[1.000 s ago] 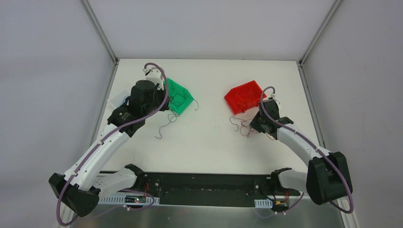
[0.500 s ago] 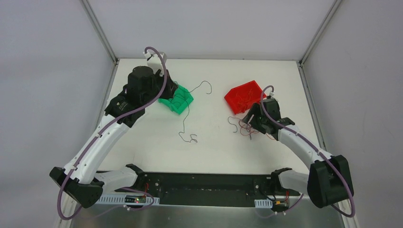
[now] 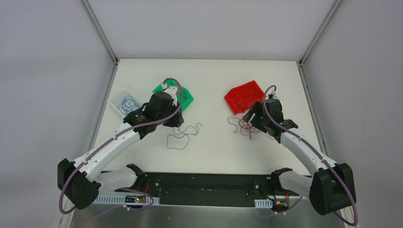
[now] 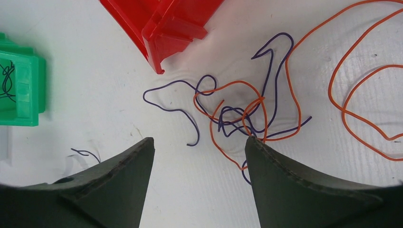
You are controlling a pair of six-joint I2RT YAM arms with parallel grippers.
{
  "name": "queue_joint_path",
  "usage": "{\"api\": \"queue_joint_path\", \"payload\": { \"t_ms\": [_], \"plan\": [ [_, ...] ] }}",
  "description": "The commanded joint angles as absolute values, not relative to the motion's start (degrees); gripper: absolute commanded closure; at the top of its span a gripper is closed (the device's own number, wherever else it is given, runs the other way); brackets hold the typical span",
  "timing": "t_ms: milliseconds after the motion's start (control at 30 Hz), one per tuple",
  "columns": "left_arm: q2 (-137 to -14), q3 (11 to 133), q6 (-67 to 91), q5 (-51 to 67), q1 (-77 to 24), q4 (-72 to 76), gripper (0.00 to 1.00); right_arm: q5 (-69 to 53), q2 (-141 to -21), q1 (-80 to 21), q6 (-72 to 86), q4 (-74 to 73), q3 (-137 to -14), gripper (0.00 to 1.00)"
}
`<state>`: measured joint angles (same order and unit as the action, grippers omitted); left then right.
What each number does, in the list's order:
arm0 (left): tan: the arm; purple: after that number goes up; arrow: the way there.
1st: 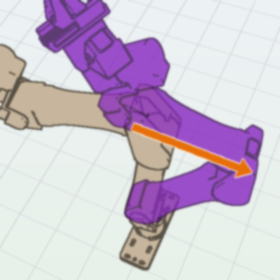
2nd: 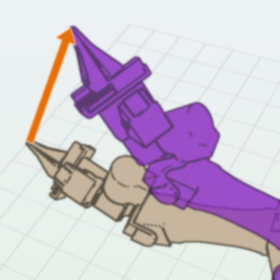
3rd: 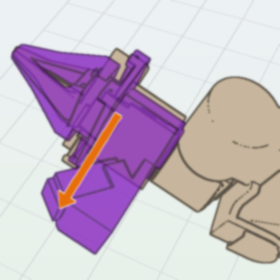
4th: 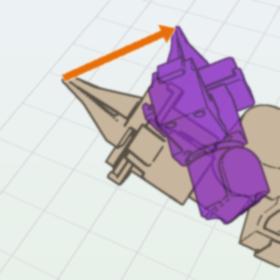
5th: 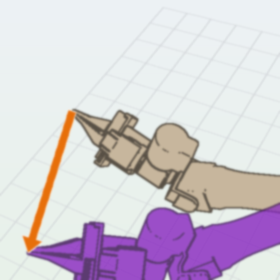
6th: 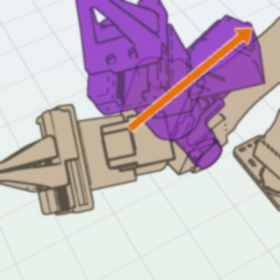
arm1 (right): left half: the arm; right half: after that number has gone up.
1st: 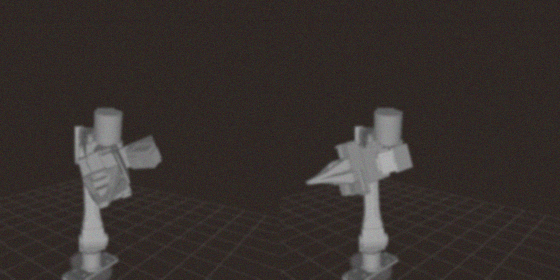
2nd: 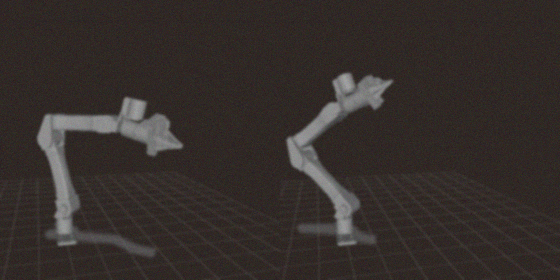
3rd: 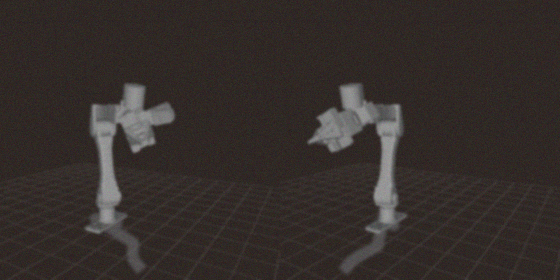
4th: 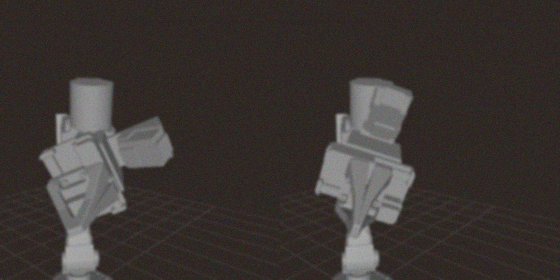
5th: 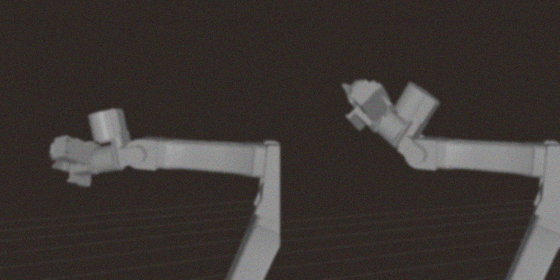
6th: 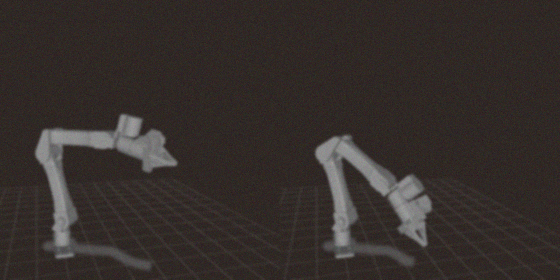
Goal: Untangle the cables
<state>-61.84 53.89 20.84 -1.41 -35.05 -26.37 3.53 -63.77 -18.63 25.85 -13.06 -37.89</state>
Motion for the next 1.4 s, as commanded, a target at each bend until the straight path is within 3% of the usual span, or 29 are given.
{"api": "queue_joint_path", "payload": {
  "t_ms": [0,67,133,167,433,1033,1267,1367],
  "plan": [
    [-64.8,53.7,22.5,-1.2,-37.5,-25.0,0.47,2.2,-64.0,-19.0,25.5,-12.0,-38.6,0.27],
    [-66.7,53.9,22.2,-2.1,-38.0,-25.0,0.28,1.7,-63.7,-19.0,25.7,-12.0,-38.6,0.27],
    [-68.6,54.1,21.8,-3.5,-38.6,-25.0,0.02,1.5,-63.0,-18.9,25.7,-12.3,-38.4,0.27],
    [-69.4,54.2,21.5,-3.7,-38.9,-25.0,0.01,1.5,-62.6,-19.0,25.7,-12.3,-38.2,0.27],
    [-72.9,51.2,19.6,-11.4,-43.0,-25.0,0.01,1.4,-60.0,-18.9,25.3,-12.6,-37.0,0.26],
    [-86.9,51.2,20.0,-10.4,-42.9,-27.4,0.02,0.6,-59.5,-18.9,25.3,-12.0,-37.1,0.27],
    [-91.7,51.1,21.3,-6.3,-42.5,-24.6,0.10,0.7,-58.3,-18.9,24.8,-12.7,-37.1,0.28],
    [-93.0,50.8,21.9,-4.2,-42.2,-23.6,0.27,0.9,-58.0,-18.8,24.7,-12.8,-37.2,0.28]
  ]
}}
